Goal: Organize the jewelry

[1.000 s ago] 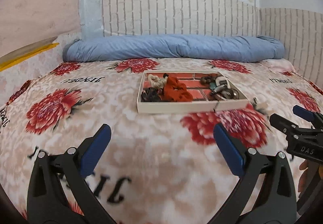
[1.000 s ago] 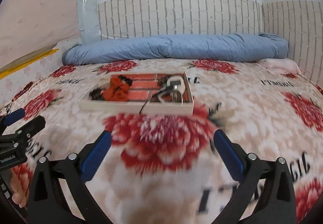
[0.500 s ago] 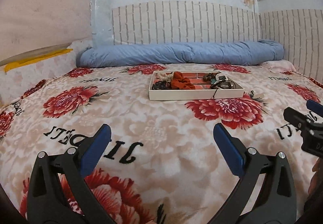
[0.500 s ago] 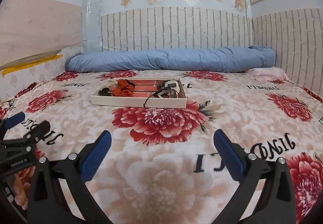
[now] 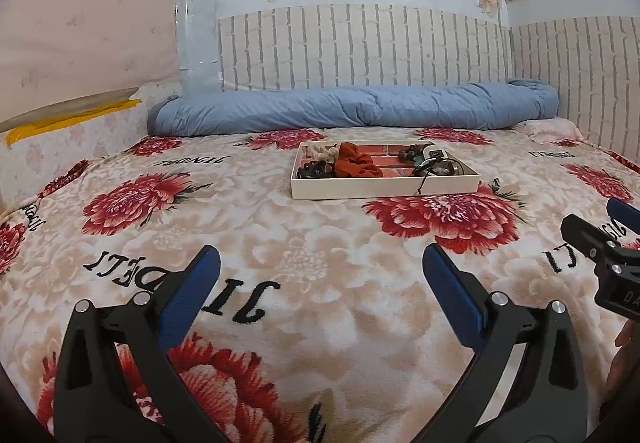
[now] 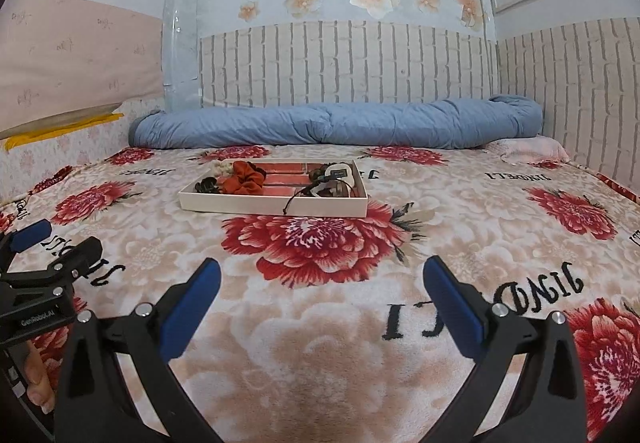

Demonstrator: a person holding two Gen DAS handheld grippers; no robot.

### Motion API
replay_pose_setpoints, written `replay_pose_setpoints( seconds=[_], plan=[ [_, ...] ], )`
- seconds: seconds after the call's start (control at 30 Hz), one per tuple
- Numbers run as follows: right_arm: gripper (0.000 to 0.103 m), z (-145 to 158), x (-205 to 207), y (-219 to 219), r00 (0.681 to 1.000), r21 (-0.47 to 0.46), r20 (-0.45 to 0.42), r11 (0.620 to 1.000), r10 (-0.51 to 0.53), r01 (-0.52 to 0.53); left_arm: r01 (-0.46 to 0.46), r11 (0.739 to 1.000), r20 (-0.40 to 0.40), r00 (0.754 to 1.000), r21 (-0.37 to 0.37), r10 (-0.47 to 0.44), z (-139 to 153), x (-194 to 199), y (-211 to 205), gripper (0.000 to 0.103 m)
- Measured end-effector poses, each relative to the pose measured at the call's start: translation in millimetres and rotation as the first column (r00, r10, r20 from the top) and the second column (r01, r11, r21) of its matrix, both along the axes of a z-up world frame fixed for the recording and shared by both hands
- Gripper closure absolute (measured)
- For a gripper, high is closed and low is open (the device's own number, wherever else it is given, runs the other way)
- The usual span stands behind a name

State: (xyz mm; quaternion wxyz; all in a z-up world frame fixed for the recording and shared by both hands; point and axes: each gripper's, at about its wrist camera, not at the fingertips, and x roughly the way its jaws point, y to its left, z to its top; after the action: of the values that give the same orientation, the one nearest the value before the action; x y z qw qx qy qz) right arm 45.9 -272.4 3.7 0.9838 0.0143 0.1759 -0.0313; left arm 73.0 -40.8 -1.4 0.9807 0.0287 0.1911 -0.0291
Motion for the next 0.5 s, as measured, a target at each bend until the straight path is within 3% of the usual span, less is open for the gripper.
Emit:
replay_pose_setpoints(
  seconds=[0.5],
  plan=[
    [0.004, -0.1, 0.2, -0.2, 1.0, 0.006, 0.0, 1.0, -0.002, 0.002, 0.011, 1.0, -0.004, 1.0, -0.007, -0.011, -0.1, -0.3, 2.2, 0.005]
  ],
)
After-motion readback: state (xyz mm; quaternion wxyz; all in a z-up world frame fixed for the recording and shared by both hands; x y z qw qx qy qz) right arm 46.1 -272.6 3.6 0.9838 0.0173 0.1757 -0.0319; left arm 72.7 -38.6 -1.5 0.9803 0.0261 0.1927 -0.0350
